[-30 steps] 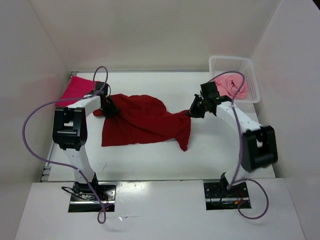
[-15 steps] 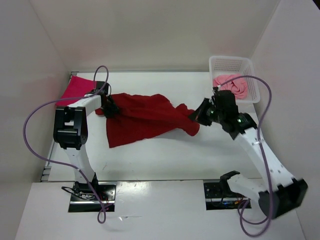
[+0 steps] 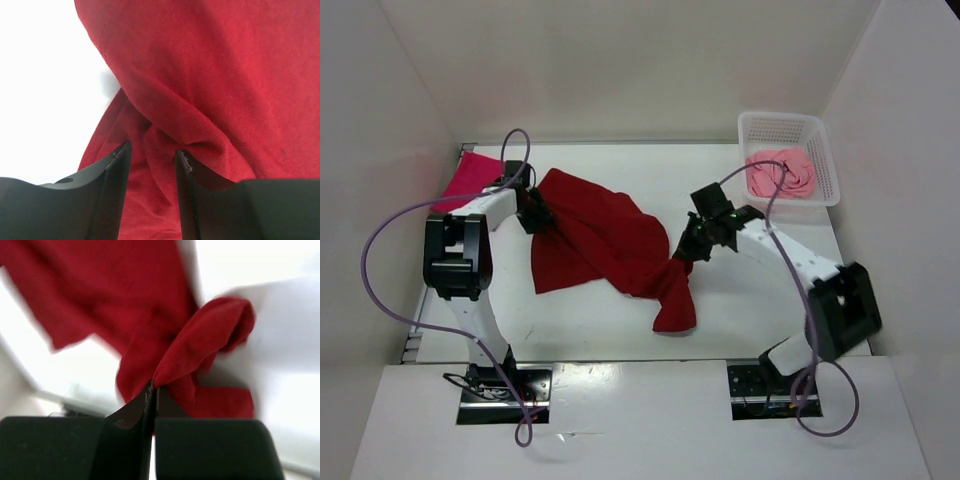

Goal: Fold and stack the t-shirts
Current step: Flatten out the tshirt

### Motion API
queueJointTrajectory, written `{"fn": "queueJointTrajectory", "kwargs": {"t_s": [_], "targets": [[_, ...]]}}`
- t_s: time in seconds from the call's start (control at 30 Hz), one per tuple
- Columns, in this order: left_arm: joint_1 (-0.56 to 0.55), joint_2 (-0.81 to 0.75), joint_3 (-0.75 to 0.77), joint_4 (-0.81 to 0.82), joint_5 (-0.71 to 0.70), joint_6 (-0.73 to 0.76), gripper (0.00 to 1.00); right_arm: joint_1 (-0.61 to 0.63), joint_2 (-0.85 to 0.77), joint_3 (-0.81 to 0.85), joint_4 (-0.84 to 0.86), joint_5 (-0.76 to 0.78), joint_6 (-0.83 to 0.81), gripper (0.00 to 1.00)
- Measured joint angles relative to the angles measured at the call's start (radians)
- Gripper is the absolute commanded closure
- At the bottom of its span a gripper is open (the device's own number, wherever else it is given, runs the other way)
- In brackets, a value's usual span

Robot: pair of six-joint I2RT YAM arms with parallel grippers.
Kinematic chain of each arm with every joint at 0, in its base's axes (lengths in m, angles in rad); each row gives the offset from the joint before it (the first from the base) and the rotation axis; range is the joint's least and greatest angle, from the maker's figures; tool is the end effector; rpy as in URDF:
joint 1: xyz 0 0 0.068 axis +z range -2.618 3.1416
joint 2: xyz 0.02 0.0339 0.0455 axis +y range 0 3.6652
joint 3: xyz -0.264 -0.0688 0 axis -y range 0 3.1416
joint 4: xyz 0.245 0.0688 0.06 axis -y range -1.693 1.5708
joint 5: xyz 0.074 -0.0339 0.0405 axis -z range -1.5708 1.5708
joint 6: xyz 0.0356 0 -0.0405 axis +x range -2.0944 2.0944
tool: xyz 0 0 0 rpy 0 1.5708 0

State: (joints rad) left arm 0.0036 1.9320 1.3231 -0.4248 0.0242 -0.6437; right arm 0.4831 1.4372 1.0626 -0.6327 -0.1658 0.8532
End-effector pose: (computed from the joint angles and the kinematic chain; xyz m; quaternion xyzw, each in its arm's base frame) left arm 0.4047 0.0006 0.1754 -0.3036 0.9151 -0.0945 0.2482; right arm 0.2568 0.1413 0.2491 0.1535 0.9452 0.2341 0.1682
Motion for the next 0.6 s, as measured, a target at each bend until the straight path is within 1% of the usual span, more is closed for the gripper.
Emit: {"fn": "queueJointTrajectory", "kwargs": {"t_s": [0.1,0.23,0.27,0.3,0.33,0.43,0.47,0.57,0.6], "targets": [[0.002,-0.002,0.008,-0.003,-0.011,0.012,0.48,-0.024,0.21,0.067,0.07,0.011,-0.04,1.0],[0.002,-0.041,0.008,-0.028,-0.04,0.016,0.38,-0.06,0.438,0.193,0.131,0.003,-0.084,1.0],[0.002,-0.062,0.007,-0.034,-0.044,0.017,0.36,-0.067,0.477,0.224,0.145,0.0,-0.093,0.97],[0.003,-0.089,0.002,-0.034,-0.049,0.016,0.34,-0.073,0.513,0.264,0.144,-0.007,-0.1,0.93],[0.005,-0.121,-0.008,-0.035,-0.051,0.017,0.31,-0.08,0.543,0.298,0.154,-0.013,-0.107,0.79],[0.016,-0.253,-0.075,-0.035,-0.053,0.015,0.31,-0.096,0.559,0.332,0.188,-0.026,-0.117,0.58],[0.023,-0.296,-0.102,-0.037,-0.048,0.013,0.32,-0.103,0.548,0.331,0.194,-0.031,-0.116,0.48],[0.066,-0.449,-0.233,-0.032,-0.016,-0.008,0.39,-0.139,0.479,0.293,0.22,-0.042,-0.118,0.43],[0.085,-0.496,-0.287,-0.031,0.003,-0.02,0.44,-0.158,0.432,0.267,0.227,-0.043,-0.119,0.41]]}}
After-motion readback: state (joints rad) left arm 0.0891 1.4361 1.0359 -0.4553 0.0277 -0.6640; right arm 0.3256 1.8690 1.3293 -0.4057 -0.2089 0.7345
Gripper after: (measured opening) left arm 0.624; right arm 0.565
